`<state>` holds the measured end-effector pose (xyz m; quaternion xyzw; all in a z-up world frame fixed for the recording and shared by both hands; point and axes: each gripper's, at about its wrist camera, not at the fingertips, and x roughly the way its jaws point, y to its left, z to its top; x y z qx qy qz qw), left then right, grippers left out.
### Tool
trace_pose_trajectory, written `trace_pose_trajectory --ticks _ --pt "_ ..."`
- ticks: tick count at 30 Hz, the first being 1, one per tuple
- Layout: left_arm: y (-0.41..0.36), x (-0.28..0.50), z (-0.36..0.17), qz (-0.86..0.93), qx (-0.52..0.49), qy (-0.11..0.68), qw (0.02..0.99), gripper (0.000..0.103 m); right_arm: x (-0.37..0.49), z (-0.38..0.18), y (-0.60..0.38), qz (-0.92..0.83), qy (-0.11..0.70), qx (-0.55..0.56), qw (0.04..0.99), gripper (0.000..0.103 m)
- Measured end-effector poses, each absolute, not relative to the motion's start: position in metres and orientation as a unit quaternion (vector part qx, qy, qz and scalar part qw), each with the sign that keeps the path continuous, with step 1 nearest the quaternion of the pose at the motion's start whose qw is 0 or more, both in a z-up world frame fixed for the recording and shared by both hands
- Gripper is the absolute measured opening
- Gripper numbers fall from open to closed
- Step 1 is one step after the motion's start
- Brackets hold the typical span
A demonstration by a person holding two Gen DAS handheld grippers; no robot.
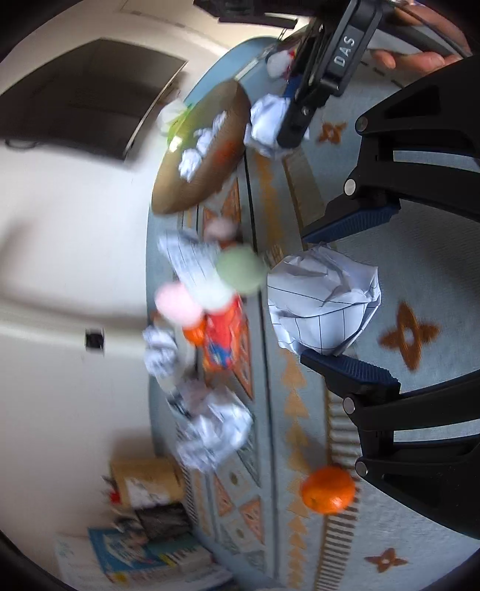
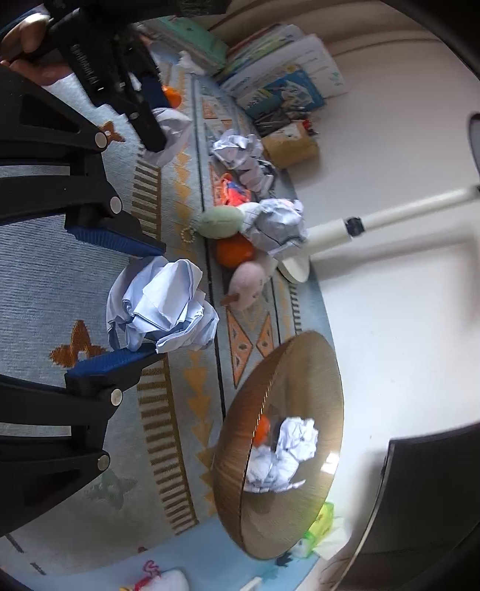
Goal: Organize objects
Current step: 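Carry both paper balls over the bowl and open both tools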
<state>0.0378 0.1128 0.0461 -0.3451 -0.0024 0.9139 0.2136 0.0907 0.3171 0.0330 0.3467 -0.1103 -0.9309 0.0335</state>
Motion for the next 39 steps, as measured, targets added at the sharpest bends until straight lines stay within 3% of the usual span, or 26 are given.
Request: trace_pose_trajectory --ticks 7,12,13,14,15,16,19,26,31,34,39 --pt "0.194 0.008 0.119 0.910 -0.292 0.021 0.293 0.059 0.103 0.099 0.372 -0.949 -0.125 0.289 -0.024 0.048" --pt "0.268 -0.042 0.125 0.880 -0.323 0.006 0.348 0.062 0.069 0.121 0.433 -0.934 -0.147 0.305 -0.118 0.049" --pt "0.277 -0.049 0.122 0.877 -0.326 -0.001 0.354 0.066 0.062 0.120 0.439 -0.931 -0.149 0.311 -0.119 0.049" --pt "0.284 -0.057 0.118 0.878 -0.329 -0.007 0.348 0.082 0.053 0.117 0.444 -0.928 -0.148 0.321 -0.121 0.049" --pt "0.290 -0.061 0.115 0.878 -0.335 -0.009 0.342 0.100 0.045 0.113 0.449 -0.924 -0.145 0.333 -0.121 0.056" --pt "0.293 -0.065 0.110 0.877 -0.341 -0.011 0.337 0.103 0.039 0.108 0.455 -0.918 -0.143 0.347 -0.128 0.067" --pt "0.287 -0.062 0.103 0.877 -0.343 -0.012 0.335 0.102 0.045 0.097 0.464 -0.911 -0.160 0.356 -0.131 0.068" --pt "0.212 -0.011 0.120 0.888 -0.317 -0.052 0.328 0.102 0.069 0.101 0.418 -0.918 -0.170 0.351 -0.071 0.068" --pt "0.135 0.039 0.114 0.927 -0.302 0.013 0.220 0.102 0.082 0.115 0.333 -0.936 -0.104 0.336 0.005 0.086" --pt "0.078 0.054 0.100 0.940 -0.302 0.026 0.156 0.102 0.077 0.103 0.290 -0.934 -0.084 0.346 0.038 0.086" --pt "-0.013 0.049 0.073 0.940 -0.325 -0.032 0.102 0.102 0.060 0.060 0.247 -0.933 -0.069 0.348 0.052 0.086"
